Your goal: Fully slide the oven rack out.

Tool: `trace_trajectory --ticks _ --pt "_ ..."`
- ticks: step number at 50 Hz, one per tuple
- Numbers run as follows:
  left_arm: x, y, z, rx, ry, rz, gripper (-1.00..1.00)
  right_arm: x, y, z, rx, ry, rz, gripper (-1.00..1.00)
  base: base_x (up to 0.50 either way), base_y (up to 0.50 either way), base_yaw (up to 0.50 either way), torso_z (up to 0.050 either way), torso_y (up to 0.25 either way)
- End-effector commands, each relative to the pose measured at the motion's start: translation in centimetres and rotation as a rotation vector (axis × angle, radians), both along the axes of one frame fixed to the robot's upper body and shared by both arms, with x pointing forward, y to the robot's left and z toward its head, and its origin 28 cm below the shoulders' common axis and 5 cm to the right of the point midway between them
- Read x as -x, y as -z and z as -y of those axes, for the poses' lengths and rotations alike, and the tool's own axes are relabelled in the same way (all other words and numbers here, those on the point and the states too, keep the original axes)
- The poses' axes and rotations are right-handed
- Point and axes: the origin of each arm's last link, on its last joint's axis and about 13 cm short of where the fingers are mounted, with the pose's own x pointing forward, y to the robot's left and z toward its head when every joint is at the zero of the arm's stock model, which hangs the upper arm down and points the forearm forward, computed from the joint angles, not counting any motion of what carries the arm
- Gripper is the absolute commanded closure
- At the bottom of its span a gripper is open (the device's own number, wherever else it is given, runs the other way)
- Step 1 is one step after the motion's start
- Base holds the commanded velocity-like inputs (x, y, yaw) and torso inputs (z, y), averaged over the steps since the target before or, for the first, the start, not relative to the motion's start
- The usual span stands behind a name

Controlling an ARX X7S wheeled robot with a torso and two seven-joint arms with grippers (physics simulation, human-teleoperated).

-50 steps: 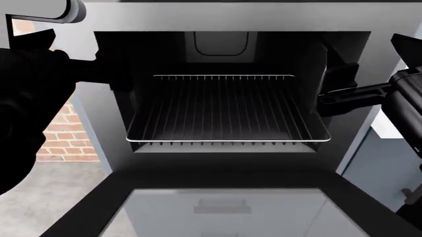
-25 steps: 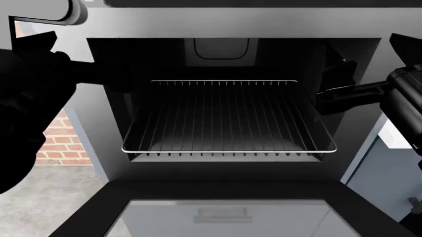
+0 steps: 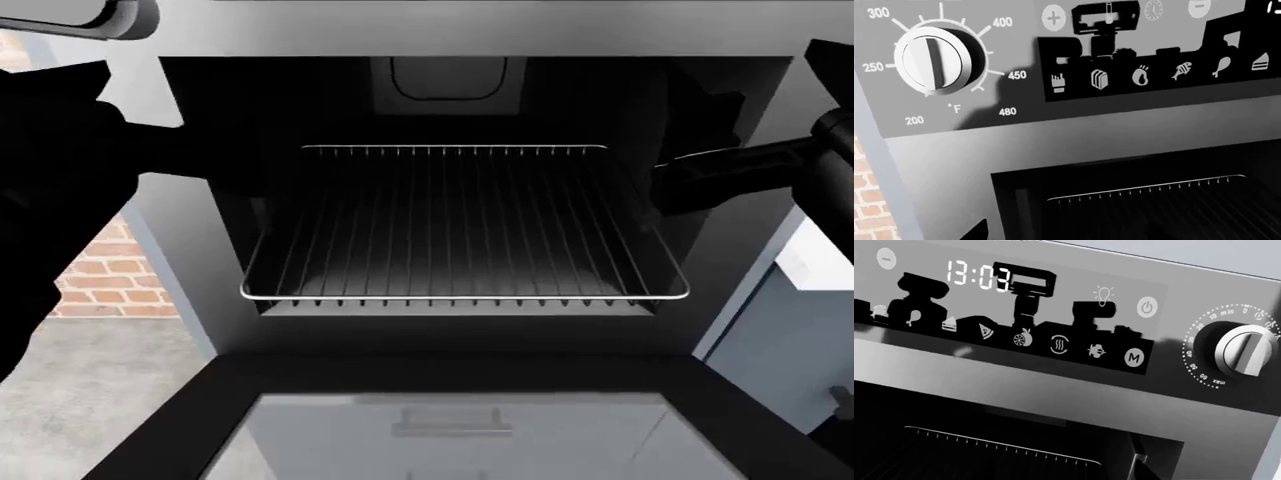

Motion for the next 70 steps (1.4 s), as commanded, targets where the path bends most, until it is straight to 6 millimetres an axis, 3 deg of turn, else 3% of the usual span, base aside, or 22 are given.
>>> trace_trajectory --ticks 1,56,70 --pt "2.3 -1.2 0.5 0.009 0.066 -0.067 -1.0 0.9 -1.0 -0.3 0.015 -0.019 -0.002 -1.0 0.0 0.0 0.0 0.0 -0.115" --pt "1.6 -1.5 0.4 -0.01 0.059 -0.101 -1.0 -0.1 -0.6 -0.3 -0.002 -0.024 -0.015 -1.0 0.0 0.0 0.0 0.0 -0.149" --pt "-2.2 -1.3 1.8 0.067 0.116 -0.18 -1.0 -2.9 -1.2 -1.0 -0.01 -0.048 -0.105 -1.0 0.0 0.0 0.0 0.0 0.0"
